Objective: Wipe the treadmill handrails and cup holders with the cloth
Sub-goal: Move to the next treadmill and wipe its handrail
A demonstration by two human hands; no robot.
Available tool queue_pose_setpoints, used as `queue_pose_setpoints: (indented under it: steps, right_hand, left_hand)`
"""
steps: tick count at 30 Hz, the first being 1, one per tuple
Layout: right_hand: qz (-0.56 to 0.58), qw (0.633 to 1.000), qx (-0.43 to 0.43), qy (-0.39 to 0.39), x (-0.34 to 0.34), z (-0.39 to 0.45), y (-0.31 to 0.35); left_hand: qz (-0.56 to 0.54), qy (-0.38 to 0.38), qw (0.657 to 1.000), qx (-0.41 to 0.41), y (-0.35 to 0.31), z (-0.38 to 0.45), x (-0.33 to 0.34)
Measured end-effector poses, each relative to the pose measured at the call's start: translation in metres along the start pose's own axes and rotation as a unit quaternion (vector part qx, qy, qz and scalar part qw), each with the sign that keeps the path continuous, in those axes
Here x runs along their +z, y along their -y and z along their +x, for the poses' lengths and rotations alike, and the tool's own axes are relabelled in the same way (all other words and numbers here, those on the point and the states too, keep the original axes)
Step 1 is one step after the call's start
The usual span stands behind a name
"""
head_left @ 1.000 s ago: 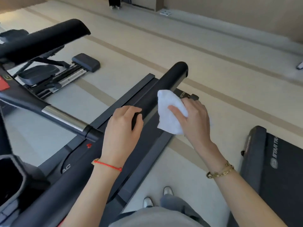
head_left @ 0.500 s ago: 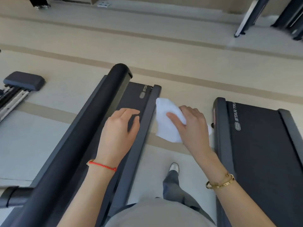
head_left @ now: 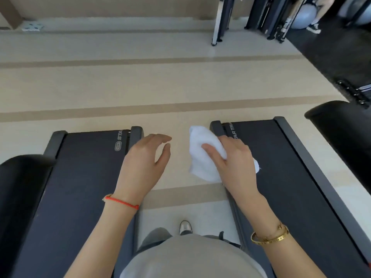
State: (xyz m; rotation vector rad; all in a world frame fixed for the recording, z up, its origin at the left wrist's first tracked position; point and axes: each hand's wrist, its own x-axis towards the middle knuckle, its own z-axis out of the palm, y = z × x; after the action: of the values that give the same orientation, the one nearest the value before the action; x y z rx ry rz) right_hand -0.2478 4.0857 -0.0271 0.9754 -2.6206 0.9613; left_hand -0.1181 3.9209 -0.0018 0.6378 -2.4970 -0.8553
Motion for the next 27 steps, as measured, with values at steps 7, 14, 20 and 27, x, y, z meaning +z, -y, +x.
queue_pose_setpoints:
  steps: [7, 14, 20, 27]
  right_hand:
    - [-0.047, 0.994, 0.076, -0.057, -0.021, 0.038, -0.037]
    - [-0.124, 0.971, 0.164, -0.120, -0.042, 0.077, -0.059]
    - [-0.164, 0.935, 0.232, -0.214, -0.065, 0.106, -0.063]
    - [-0.245, 0.862, 0.312, -0.317, -0.093, 0.119, -0.070]
  left_hand:
    - [-0.011, 0.070, 0.992, 0.108, -0.028, 0.086, 0.050]
    - [-0.051, 0.129, 0.964, 0.228, -0.061, 0.172, 0.091]
    - [-0.095, 0.197, 0.919, 0.328, -0.104, 0.238, 0.123]
    - [-0.153, 0.269, 0.846, 0.435, -0.156, 0.279, 0.163]
